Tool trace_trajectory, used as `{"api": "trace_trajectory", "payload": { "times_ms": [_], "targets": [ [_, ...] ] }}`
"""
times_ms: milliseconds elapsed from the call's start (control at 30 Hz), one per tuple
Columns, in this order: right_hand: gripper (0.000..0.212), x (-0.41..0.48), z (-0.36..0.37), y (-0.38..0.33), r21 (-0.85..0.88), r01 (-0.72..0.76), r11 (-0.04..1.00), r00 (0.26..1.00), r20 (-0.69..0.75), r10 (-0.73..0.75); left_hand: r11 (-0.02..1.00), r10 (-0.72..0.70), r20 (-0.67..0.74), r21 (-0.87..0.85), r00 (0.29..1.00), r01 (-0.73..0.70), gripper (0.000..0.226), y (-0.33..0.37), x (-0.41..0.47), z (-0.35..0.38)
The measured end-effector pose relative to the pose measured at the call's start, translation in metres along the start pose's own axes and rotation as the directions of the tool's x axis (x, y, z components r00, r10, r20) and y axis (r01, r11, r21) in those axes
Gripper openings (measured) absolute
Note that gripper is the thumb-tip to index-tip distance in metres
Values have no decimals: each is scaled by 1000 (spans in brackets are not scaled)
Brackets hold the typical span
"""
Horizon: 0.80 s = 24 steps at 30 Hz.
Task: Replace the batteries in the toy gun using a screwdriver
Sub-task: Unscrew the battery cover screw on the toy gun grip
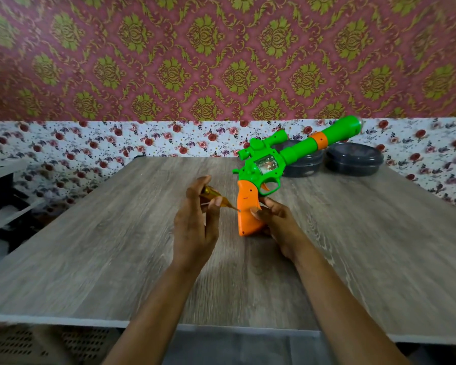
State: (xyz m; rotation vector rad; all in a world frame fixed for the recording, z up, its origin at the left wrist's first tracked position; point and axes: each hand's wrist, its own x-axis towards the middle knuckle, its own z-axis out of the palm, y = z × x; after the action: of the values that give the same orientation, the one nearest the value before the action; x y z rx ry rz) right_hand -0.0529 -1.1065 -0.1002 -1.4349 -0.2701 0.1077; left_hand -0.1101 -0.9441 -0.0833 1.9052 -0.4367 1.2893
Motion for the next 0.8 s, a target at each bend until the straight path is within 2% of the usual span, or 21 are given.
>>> {"api": "trace_trajectory", "payload": {
  "times_ms": [167, 333, 500, 600, 800],
  "targets": [
    [39, 1, -1, -2, 1, -3, 1000, 1000, -3, 3, 1000, 21, 49, -12, 999, -20, 31, 3, 1, 1],
    [58, 3, 1, -2, -9, -19, 1000, 1000, 1, 19, 1000, 7, 39, -17, 999, -6, 32, 4, 2, -2],
    [56, 3, 2, -3, -20, -21, 1000, 1000, 0, 21, 1000, 11, 57, -22, 998, -10, 32, 5, 3, -2],
    [44, 3, 2, -4, -32, -24, 999, 1000, -9, 24, 1000, 9, 49, -25, 999, -7, 31, 5, 3, -3],
    [39, 1, 3, -6, -25, -12, 1000, 1000, -12, 11, 999, 23, 16, -23, 1000, -22, 32, 6, 5, -3]
  ]
}}
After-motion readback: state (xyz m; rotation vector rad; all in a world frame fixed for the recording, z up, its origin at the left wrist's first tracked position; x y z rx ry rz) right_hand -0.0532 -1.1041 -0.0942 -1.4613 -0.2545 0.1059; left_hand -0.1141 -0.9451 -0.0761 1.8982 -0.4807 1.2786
